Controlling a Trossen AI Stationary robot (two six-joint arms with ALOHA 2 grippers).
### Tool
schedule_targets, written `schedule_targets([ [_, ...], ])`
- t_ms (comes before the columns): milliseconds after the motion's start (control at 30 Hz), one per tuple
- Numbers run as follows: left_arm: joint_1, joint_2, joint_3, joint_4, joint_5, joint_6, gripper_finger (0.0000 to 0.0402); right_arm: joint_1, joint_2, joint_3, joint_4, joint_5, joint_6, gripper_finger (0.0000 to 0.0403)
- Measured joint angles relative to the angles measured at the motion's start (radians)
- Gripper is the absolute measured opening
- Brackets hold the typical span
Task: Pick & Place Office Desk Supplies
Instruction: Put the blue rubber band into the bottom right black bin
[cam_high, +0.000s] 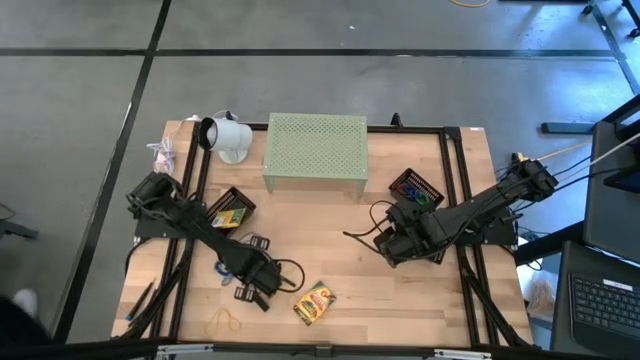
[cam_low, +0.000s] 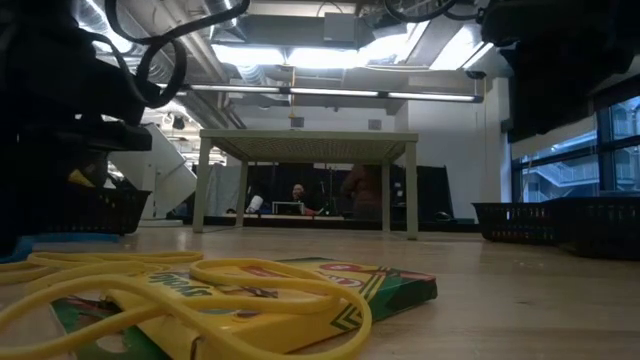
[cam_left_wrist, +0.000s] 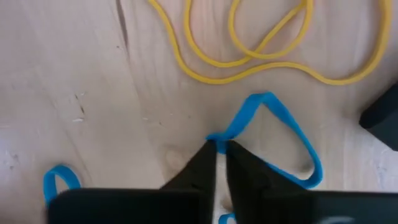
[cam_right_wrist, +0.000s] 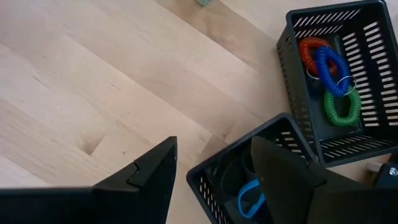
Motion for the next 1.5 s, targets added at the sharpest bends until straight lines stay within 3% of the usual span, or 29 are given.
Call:
schedule_targets([
  [367, 0.009, -0.106, 0.027, 0.001, -0.045, -0.022, 0.0001, 0.0, 0.0, 0.0, 0.033, 0.076, -0.006, 0.0208],
  [500, 0.009, -0.181, 0.032, 0.018, -0.099, -0.023, 0.0001, 0.0, 0.0, 0.0, 0.134, 0.139, -0.101, 0.0208],
  [700, -0.003, -0.246, 0.021, 0.038, -0.094, -0.077, 0.0004, 0.0, 0.001, 0.0, 0.319, 0.168, -0.277, 0.0208],
  [867, -0.02, -0.221, -0.006, 0.033, -0.118, -0.1, 0.0026, 0.0, 0.001, 0.0, 0.359, 0.168, -0.323, 0.0208],
  [1067, -0.017, -0.14, -0.01, 0.036, -0.048, -0.097, 0.0083, 0.0, 0.001, 0.0, 0.359, 0.168, -0.321, 0.0208],
  [1233, -0.018, -0.057, -0.01, 0.069, -0.082, 0.013, 0.0123, 0.0, 0.001, 0.0, 0.359, 0.168, -0.321, 0.0208],
  [1500, -0.012, 0.001, -0.006, 0.091, -0.112, 0.118, 0.0127, 0.0, 0.001, 0.0, 0.36, 0.168, -0.321, 0.0208],
])
